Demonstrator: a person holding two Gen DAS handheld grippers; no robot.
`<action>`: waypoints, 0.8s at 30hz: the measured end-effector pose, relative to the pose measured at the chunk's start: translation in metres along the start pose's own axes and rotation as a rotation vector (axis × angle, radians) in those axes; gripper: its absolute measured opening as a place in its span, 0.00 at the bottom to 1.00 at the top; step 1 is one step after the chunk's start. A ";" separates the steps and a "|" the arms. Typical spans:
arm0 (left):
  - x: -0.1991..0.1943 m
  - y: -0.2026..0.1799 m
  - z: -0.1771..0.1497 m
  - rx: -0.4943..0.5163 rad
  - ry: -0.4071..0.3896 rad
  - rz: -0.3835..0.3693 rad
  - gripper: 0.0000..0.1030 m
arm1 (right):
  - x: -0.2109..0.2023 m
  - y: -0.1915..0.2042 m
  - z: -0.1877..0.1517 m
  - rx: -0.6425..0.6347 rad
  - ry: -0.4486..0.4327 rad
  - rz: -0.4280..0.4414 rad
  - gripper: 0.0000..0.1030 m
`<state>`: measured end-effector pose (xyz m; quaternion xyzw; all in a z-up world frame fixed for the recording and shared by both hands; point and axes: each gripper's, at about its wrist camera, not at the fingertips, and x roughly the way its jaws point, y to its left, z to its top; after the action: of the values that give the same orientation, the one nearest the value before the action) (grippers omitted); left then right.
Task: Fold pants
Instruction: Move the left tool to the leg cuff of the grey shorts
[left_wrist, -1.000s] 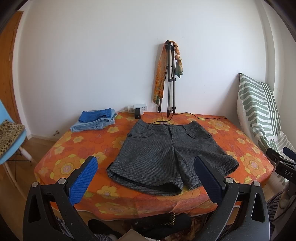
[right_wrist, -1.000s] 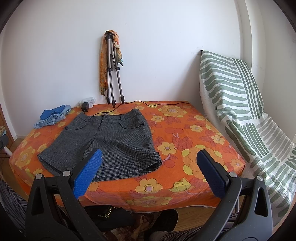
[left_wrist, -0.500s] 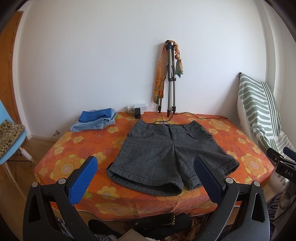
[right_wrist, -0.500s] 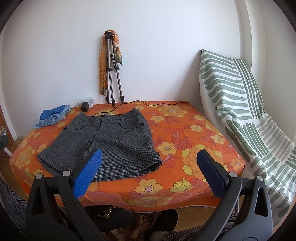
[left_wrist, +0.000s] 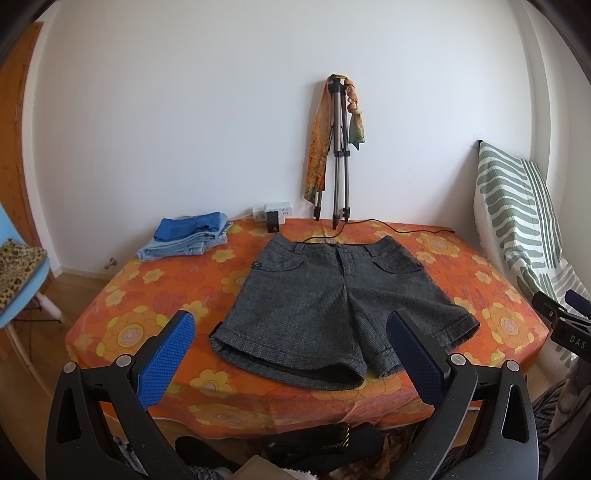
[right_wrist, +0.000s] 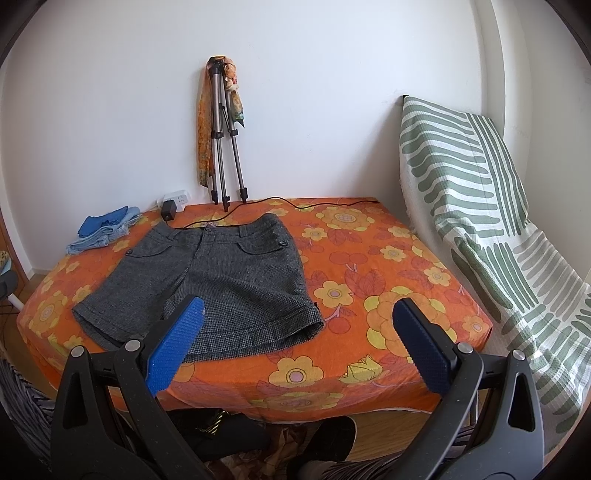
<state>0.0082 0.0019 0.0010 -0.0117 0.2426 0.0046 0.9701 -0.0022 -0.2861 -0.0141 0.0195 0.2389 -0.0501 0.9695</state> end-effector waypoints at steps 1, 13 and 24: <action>0.002 0.000 0.000 -0.001 0.005 -0.004 1.00 | 0.000 0.000 0.000 -0.001 0.000 0.001 1.00; 0.021 -0.019 0.002 0.021 0.046 -0.112 1.00 | 0.024 -0.018 0.011 0.013 0.005 0.017 1.00; 0.054 -0.073 0.002 0.138 0.118 -0.301 0.82 | 0.062 -0.060 0.052 0.055 0.027 0.040 1.00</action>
<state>0.0580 -0.0713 -0.0216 0.0184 0.2944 -0.1579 0.9424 0.0695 -0.3546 0.0023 0.0516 0.2501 -0.0373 0.9661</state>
